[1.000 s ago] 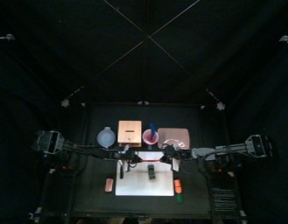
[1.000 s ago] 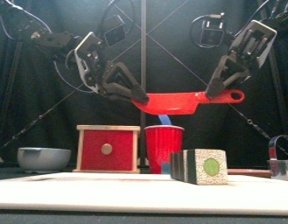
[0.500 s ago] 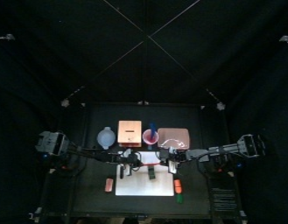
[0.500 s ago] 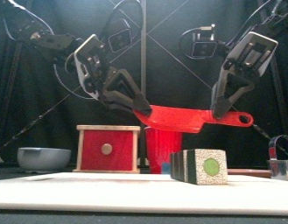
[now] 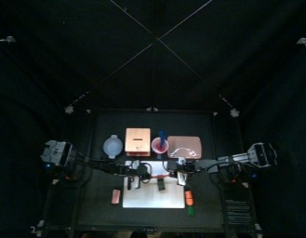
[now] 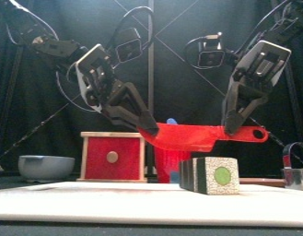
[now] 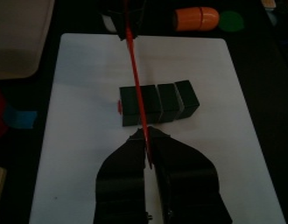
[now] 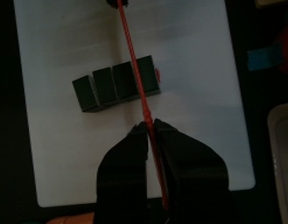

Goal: Place sushi on board then cut the sushi with the knife then place the pieces on the plate
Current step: Cut the sushi into 4 pieces

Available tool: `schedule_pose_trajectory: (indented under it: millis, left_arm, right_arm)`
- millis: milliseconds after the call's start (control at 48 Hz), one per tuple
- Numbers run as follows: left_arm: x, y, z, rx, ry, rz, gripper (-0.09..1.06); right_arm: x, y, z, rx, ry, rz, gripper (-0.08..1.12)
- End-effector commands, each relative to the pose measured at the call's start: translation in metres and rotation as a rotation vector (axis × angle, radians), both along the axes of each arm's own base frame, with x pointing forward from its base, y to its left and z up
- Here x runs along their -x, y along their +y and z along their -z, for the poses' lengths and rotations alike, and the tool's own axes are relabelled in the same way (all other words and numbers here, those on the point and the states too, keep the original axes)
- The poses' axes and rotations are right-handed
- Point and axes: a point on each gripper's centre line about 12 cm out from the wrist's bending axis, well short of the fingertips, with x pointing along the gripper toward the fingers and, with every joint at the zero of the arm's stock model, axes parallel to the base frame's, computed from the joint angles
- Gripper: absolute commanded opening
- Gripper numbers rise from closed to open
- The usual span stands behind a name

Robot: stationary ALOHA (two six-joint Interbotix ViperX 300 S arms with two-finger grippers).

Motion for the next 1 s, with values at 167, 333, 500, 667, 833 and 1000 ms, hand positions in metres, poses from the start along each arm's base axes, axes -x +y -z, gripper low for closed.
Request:
schedule_pose_trajectory:
  millis: [167,333,500,667,833,1000]
  left_arm:
    - [-0.005,-0.013,-0.007,-0.001,-0.014,0.036,0.37]
    - [-0.006,-0.015,-0.006,0.0,-0.011,0.038,0.37]
    - [-0.006,-0.015,-0.005,-0.001,-0.009,0.038,0.37]
    - [-0.007,-0.015,-0.002,-0.002,-0.002,0.038,0.37]
    - [-0.008,-0.015,0.0,-0.003,0.003,0.038,0.37]
    - [-0.008,-0.015,0.005,-0.004,0.015,0.038,0.36]
  right_arm:
    - [-0.005,-0.001,-0.005,-0.004,0.002,0.008,0.37]
    - [-0.005,0.001,-0.001,-0.003,0.015,0.002,0.37]
    - [-0.004,0.001,0.002,-0.003,0.029,0.002,0.37]
    - [-0.004,0.0,0.004,-0.002,0.038,0.004,0.37]
    - [-0.005,0.0,0.007,0.0,0.048,0.003,0.37]
    - [-0.005,0.0,0.011,-0.001,0.063,0.006,0.37]
